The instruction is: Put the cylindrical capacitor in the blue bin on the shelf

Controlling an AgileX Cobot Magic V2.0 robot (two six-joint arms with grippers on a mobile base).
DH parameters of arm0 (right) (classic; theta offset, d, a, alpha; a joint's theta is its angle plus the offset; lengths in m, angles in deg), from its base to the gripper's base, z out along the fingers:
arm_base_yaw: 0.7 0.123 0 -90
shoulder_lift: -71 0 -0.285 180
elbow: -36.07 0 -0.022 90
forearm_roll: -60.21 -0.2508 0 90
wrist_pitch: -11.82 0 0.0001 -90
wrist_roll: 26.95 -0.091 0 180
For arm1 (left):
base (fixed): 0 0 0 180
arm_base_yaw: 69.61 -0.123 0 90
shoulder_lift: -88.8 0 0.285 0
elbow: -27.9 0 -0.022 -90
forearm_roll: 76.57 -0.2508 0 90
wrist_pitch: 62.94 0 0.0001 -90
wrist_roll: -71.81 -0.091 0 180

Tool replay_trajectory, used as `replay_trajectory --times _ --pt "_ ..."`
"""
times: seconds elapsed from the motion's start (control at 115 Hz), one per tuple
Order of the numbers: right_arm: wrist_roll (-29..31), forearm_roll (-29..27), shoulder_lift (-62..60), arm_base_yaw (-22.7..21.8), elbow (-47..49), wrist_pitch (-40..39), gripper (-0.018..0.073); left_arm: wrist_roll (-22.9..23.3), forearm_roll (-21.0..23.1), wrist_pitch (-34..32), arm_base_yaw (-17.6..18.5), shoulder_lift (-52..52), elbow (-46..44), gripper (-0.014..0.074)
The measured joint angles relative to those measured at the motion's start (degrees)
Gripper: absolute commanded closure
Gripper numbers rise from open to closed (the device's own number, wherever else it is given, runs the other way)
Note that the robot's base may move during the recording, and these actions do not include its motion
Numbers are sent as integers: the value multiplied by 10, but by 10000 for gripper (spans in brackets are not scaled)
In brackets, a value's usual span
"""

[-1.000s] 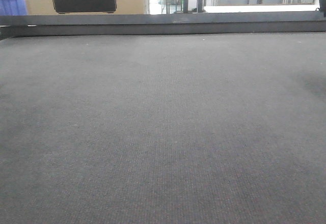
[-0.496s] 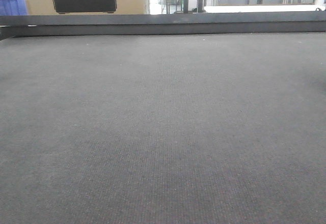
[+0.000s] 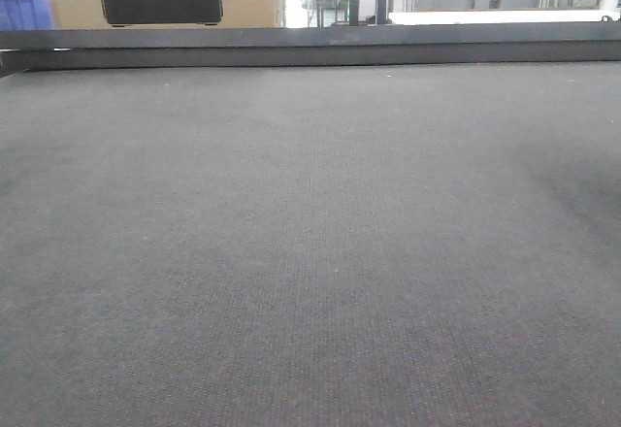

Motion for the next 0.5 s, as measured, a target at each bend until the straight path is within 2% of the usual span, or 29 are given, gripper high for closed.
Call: replay_trajectory --times 0.183,0.496 --pt "1 -1 -86 15 0 14 713 -1 0 54 1 -77 0 707" --pt "1 -1 -150 15 1 16 713 -2 0 66 1 -137 -2 707"
